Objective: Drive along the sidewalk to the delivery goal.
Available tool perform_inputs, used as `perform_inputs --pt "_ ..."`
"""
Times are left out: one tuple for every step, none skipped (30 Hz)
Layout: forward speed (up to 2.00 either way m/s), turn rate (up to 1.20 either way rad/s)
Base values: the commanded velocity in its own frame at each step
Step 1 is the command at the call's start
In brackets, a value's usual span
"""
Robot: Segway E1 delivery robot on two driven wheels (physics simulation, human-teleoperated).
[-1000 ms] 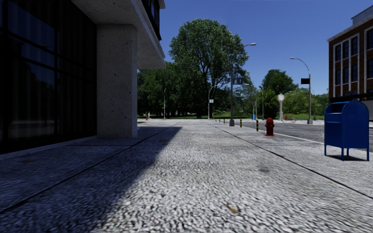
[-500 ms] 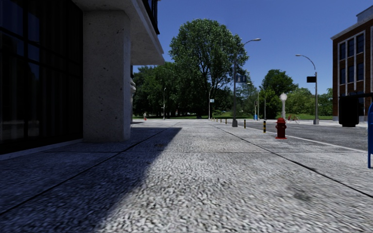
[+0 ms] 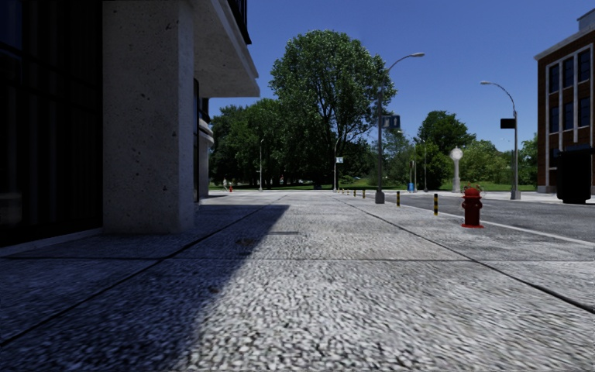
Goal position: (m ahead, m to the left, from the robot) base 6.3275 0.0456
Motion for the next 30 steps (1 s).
perform_inputs --pt "1.8 0.0" --pt "1.8 0.0" --pt "1.8 0.0" --pt "1.8 0.0" --pt "1.8 0.0" --pt "1.81 -0.01" --pt "1.81 -0.01" --pt "1.81 -0.13" --pt "1.82 -0.23" --pt "1.82 -0.23" --pt "1.82 -0.25" --pt "1.82 -0.26" --pt "1.82 -0.26" --pt "1.82 -0.26" --pt "1.82 -0.05" --pt "1.82 0.0" --pt "1.82 0.0" --pt "1.82 0.0" --pt "1.82 0.0" --pt "1.82 0.0" --pt "1.82 0.0" --pt "1.82 0.0" --pt "1.82 0.0" --pt "1.82 0.0" --pt "1.82 0.0" --pt "1.82 0.0" --pt "1.82 0.0" --pt "1.82 0.0" --pt "1.82 0.0" --pt "1.82 0.0"
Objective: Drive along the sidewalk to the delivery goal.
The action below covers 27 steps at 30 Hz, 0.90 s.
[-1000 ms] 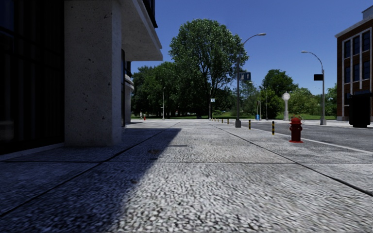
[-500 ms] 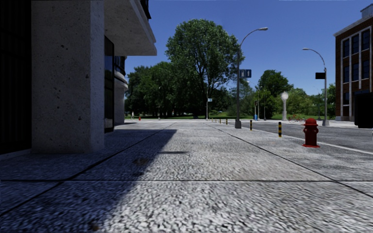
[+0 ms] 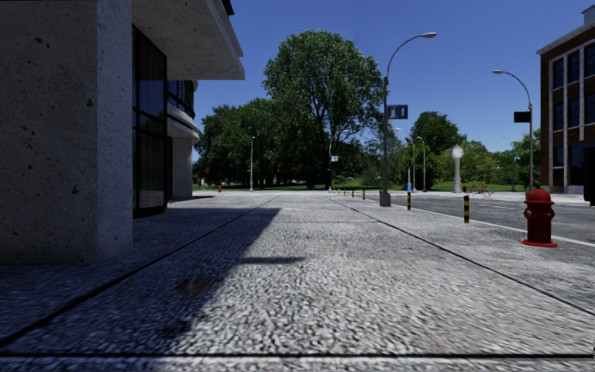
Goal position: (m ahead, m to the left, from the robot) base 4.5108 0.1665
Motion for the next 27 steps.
perform_inputs --pt "1.82 0.0" --pt "1.83 0.0" --pt "1.83 0.0" --pt "1.83 0.0" --pt "1.83 0.0" --pt "1.84 0.0" --pt "1.84 0.0" --pt "1.84 0.0" --pt "1.84 0.0" --pt "1.84 0.0" --pt "1.84 0.0" --pt "1.84 0.0" --pt "1.84 0.0" --pt "1.84 0.0" --pt "1.84 0.0" --pt "1.84 0.0" --pt "1.84 0.0" --pt "1.84 0.0" --pt "1.84 0.0" --pt "1.84 0.0" --pt "1.84 0.0" --pt "1.84 0.0" --pt "1.84 0.0" --pt "1.84 0.0" --pt "1.84 0.0" --pt "1.84 0.0" --pt "1.84 0.0"
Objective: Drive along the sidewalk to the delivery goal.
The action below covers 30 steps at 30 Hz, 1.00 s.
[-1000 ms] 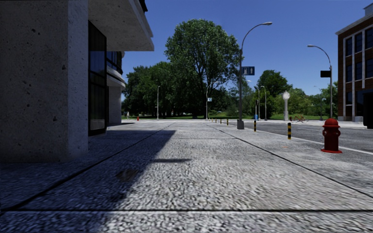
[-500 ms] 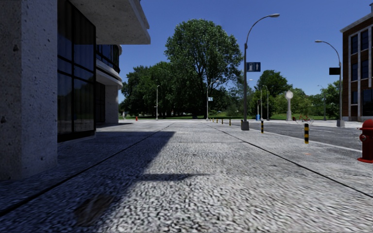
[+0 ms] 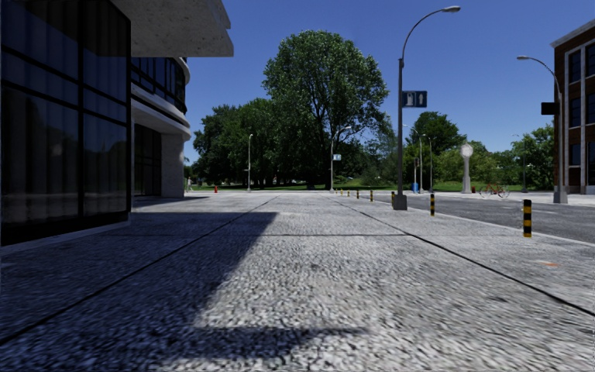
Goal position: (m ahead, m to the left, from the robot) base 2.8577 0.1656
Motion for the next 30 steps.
perform_inputs --pt "1.84 0.0" --pt "1.84 0.0" --pt "1.84 0.0" --pt "1.84 0.0" --pt "1.84 0.0" --pt "1.84 0.0" --pt "1.84 0.0" --pt "1.84 0.0" --pt "1.84 0.0" --pt "1.84 0.0" --pt "1.84 0.0" --pt "1.84 0.0" --pt "1.84 0.0" --pt "1.84 0.0" --pt "1.84 0.0" --pt "1.84 0.0" --pt "1.84 0.0" --pt "1.84 0.0" --pt "1.84 0.0" --pt "1.84 0.0" --pt "1.84 0.0" --pt "1.84 0.0" --pt "1.84 0.0" --pt "1.84 0.0" --pt "1.84 0.0" --pt "1.84 0.0" --pt "1.84 0.0" --pt "1.84 0.0" --pt "1.84 0.0" --pt "1.84 0.0"
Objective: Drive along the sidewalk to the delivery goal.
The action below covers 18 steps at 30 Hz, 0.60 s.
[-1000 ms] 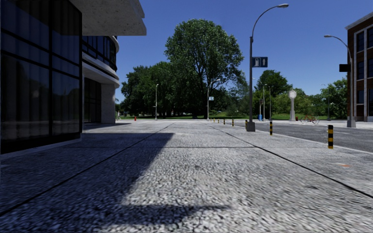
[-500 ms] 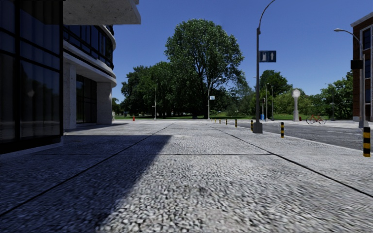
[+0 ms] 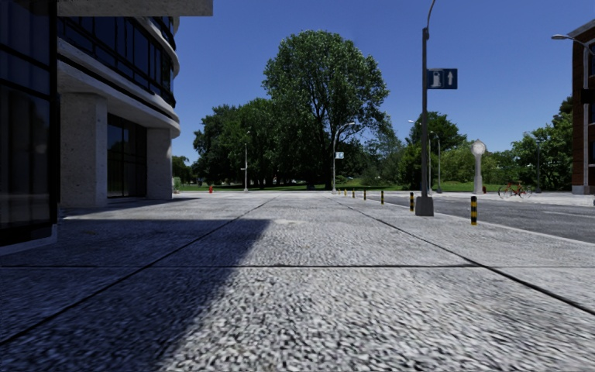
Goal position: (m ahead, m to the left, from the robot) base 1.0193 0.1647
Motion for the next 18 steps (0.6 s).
perform_inputs --pt "1.84 0.0" --pt "1.84 0.0" --pt "1.84 0.0" --pt "1.84 0.0" --pt "1.84 0.0" --pt "1.84 0.0" --pt "1.84 0.0" --pt "1.84 0.0" --pt "1.84 0.0" --pt "1.84 0.0" --pt "1.84 0.0" --pt "1.84 0.0" --pt "1.84 0.0" --pt "1.84 0.0" --pt "1.84 0.0" --pt "1.84 0.0" --pt "1.84 0.0" --pt "1.85 0.0"
